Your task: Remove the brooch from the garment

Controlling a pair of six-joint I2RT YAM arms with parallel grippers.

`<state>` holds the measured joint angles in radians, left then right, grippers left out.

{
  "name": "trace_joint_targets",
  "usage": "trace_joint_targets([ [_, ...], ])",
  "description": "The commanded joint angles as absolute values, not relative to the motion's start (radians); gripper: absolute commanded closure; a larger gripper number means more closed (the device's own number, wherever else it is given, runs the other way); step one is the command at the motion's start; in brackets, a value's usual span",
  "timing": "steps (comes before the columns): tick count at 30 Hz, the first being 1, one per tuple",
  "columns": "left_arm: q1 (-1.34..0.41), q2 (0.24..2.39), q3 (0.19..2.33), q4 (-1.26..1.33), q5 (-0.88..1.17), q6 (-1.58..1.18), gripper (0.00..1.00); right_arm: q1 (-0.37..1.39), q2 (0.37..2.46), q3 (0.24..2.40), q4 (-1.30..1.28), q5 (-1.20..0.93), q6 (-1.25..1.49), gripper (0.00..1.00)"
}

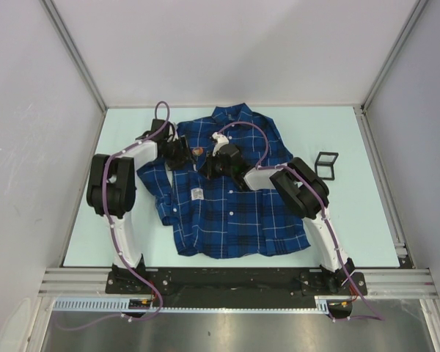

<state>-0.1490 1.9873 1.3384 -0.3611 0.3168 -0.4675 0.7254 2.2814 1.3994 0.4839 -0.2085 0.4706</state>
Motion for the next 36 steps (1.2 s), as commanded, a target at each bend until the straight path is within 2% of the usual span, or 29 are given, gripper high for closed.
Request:
trace_joint_targets([
  [1,-0.143,1.922,1.322,-0.359,0.311,-0.446,0.33,0.727,2.287,1.437,0.509,-0.216,0.468,0.89],
  [12,-0.152,1.901,1.279,-0.347,0.311,-0.428,0.29,0.729,2.293,1.451,0.502,-0.222,0.474,0.89],
  [14,-0.152,1.907,1.273,-0.35,0.31,-0.428,0.34,0.729,2.292,1.45,0.503,-0.227,0.477,0.89],
  [18,-0.153,1.907,1.272,-0.356,0.288,-0.422,0.55,0.729,2.293,1.45,0.503,-0.229,0.479,0.89],
  [21,-0.156,1.905,1.272,-0.362,0.282,-0.411,0.58,0.729,2.292,1.451,0.503,-0.232,0.48,0.89],
  [24,-0.158,1.901,1.273,-0.367,0.279,-0.405,0.55,0.727,2.295,1.453,0.505,-0.232,0.48,0.89],
  [27,-0.16,1.902,1.273,-0.371,0.278,-0.4,0.55,0.727,2.298,1.456,0.503,-0.233,0.483,0.89],
  [29,-0.16,1.904,1.272,-0.373,0.279,-0.399,0.58,0.727,2.298,1.456,0.503,-0.233,0.483,0.89],
  [36,-0.16,1.901,1.282,-0.385,0.281,-0.379,0.78,0.726,2.304,1.466,0.5,-0.225,0.486,0.89],
])
